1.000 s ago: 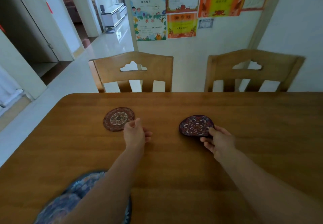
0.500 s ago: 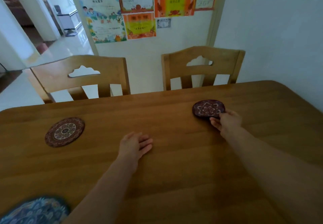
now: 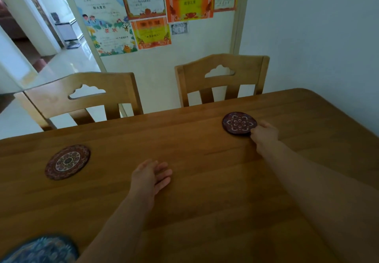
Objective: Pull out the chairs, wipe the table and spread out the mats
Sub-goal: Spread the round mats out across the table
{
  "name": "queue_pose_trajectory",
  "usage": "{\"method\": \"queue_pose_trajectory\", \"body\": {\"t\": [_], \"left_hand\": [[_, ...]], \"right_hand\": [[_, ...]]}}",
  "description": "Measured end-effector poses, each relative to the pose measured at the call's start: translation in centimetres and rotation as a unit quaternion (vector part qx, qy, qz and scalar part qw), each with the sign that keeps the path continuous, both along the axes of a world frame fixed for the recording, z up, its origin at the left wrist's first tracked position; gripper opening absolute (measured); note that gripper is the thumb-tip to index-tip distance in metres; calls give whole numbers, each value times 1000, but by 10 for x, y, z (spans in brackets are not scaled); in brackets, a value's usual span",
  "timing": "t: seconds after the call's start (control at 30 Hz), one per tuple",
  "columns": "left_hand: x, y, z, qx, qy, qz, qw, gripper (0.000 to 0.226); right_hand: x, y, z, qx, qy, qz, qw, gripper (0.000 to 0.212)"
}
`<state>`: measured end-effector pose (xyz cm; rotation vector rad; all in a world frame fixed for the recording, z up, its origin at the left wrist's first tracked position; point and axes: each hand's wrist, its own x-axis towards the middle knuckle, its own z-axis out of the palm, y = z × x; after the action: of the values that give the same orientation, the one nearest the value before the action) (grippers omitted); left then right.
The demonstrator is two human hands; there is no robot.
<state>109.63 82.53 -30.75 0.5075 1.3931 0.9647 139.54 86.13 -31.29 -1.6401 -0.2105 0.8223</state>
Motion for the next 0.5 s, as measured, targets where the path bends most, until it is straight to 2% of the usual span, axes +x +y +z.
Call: {"method": "queue_pose_trajectory", "body": {"t": [0.17, 0.27, 0.5], "left_hand": [[10, -29, 12, 8, -5, -25, 1000, 30], [20, -51, 17, 0, -9, -43, 999, 22], [63, -120, 21, -28, -20, -109, 993, 18]], "right_hand": [[1, -30, 7, -19, -53, 43, 997, 46], [3, -58, 6, -49, -117, 73, 989, 38], [15, -168, 20, -110, -306, 251, 912, 33]]}}
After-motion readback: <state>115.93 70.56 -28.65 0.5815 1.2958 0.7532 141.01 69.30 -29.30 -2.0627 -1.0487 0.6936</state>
